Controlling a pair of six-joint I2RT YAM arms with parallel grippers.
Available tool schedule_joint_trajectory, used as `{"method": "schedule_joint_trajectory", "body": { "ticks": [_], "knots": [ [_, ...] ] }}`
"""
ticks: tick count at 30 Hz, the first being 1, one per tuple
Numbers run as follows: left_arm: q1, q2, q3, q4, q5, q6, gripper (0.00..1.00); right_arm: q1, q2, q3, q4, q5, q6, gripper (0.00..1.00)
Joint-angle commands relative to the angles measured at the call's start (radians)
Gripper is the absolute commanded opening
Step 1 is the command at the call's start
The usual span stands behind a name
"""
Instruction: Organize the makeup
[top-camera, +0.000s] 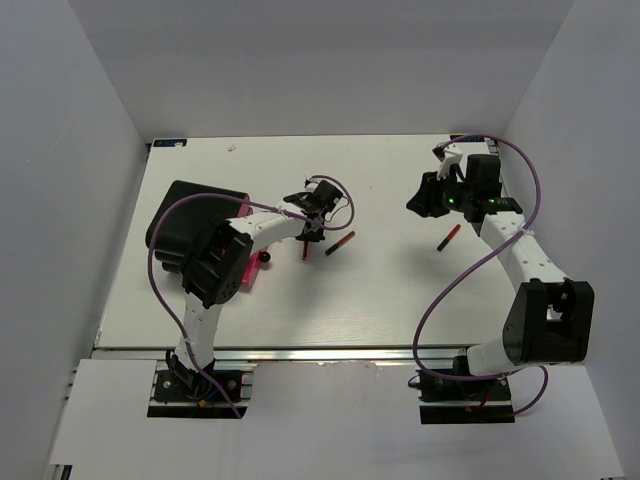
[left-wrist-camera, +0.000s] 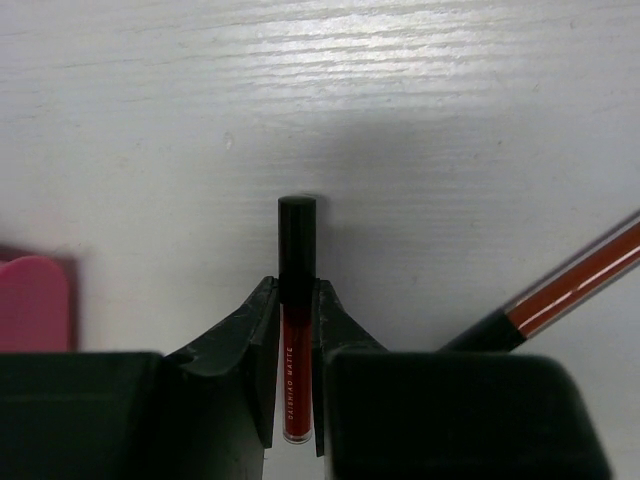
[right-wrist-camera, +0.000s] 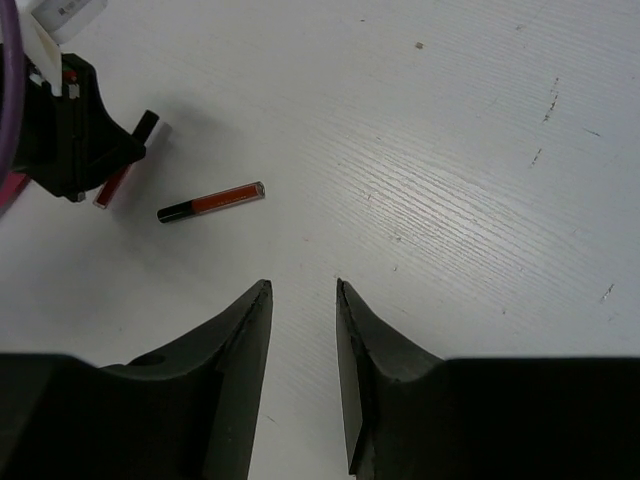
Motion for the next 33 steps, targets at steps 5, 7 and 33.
{"method": "schedule_joint_trajectory", "body": {
  "ticks": [5, 7, 33],
  "knots": [
    [-0.01, -0.293, 0.021, -0.144, -0.192, 0.119, 0.0, -0.007, -0.044, -0.029, 0.049, -0.008, 0.018, 0.38],
    [-0.006, -0.328, -0.025, -0.172, -0.23, 0.16, 0.0, -0.007, -0.041, -0.032, 0.052, -0.011, 0.021, 0.38],
    [0.073, -0.387, -0.3, -0.094, -0.328, 0.274, 0.03, -0.007, -0.033, -0.03, 0.053, -0.003, 0.016, 0.37]
  ]
}}
